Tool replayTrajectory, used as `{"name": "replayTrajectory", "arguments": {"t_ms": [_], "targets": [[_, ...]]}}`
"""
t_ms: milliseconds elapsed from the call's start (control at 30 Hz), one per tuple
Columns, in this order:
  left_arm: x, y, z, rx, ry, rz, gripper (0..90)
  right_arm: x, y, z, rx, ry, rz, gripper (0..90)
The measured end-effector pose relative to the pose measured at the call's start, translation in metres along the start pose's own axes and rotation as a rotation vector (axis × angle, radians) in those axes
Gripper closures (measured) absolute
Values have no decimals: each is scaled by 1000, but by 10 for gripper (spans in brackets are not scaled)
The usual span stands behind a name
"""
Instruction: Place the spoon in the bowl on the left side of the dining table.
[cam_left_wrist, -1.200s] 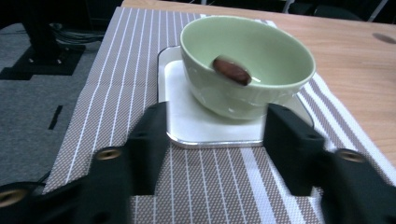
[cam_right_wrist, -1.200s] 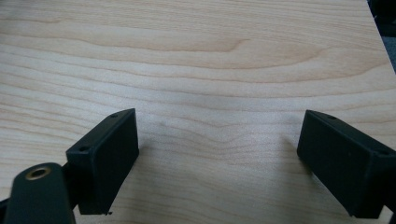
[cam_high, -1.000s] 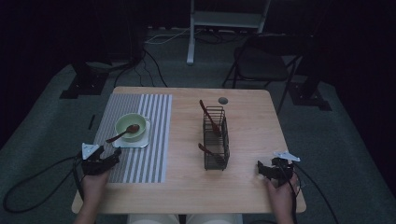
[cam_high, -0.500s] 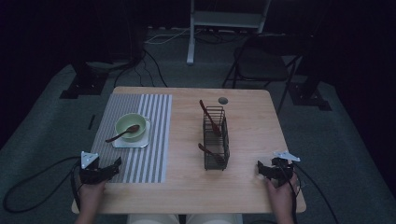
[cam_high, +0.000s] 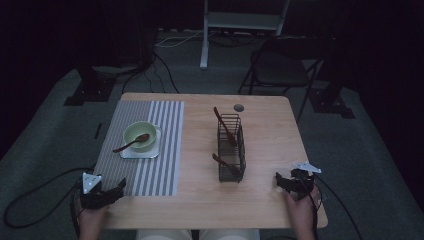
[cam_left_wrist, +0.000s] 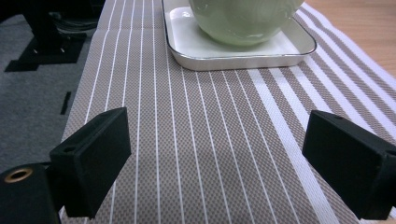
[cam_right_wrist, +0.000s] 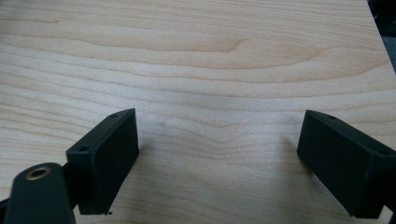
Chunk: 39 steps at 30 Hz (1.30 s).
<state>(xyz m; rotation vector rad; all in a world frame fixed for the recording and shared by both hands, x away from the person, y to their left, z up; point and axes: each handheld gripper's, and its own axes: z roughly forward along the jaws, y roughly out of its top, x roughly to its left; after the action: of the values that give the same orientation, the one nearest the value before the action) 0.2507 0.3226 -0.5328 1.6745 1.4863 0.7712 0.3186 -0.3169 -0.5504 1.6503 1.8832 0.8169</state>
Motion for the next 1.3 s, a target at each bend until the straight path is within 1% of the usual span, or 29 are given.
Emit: {"name": "replayTrajectory", "arguments": {"t_ms": [67, 167, 267, 367, 567, 700, 833, 900, 1067, 1100, 1200, 1233, 1267, 1300], "targets": [[1, -4, -5, 2, 2, -3, 80, 0, 0, 0, 0, 0, 0, 119], [3, -7, -8, -7, 2, -10, 80, 0, 0, 0, 0, 0, 0, 119], [3, -8, -10, -5, -2, -10, 80, 0, 0, 0, 0, 0, 0, 119], [4, -13, -14, 6, 1, 2, 80, 0, 0, 0, 0, 0, 0, 119], [6, -19, -19, 14, 3, -5, 80, 0, 0, 0, 0, 0, 0, 119], [7, -23, -22, 21, 1, 2, 80, 0, 0, 0, 0, 0, 0, 119], [7, -26, -27, 31, 10, 10, 80, 0, 0, 0, 0, 0, 0, 119], [8, -28, -30, 22, 12, 5, 80, 0, 0, 0, 0, 0, 0, 119], [9, -31, -36, 26, 22, -1, 80, 0, 0, 0, 0, 0, 0, 119], [10, -32, -39, 33, 23, 3, 80, 0, 0, 0, 0, 0, 0, 119], [12, -34, -42, 36, 32, 8, 80, 0, 0, 0, 0, 0, 0, 119], [13, -35, -43, 43, 44, 7, 80, 0, 0, 0, 0, 0, 0, 119], [13, -35, -43, 43, 44, 7, 80, 0, 0, 0, 0, 0, 0, 119], [15, -36, -43, 37, 30, -13, 80, 0, 0, 0, 0, 0, 0, 119]]}}
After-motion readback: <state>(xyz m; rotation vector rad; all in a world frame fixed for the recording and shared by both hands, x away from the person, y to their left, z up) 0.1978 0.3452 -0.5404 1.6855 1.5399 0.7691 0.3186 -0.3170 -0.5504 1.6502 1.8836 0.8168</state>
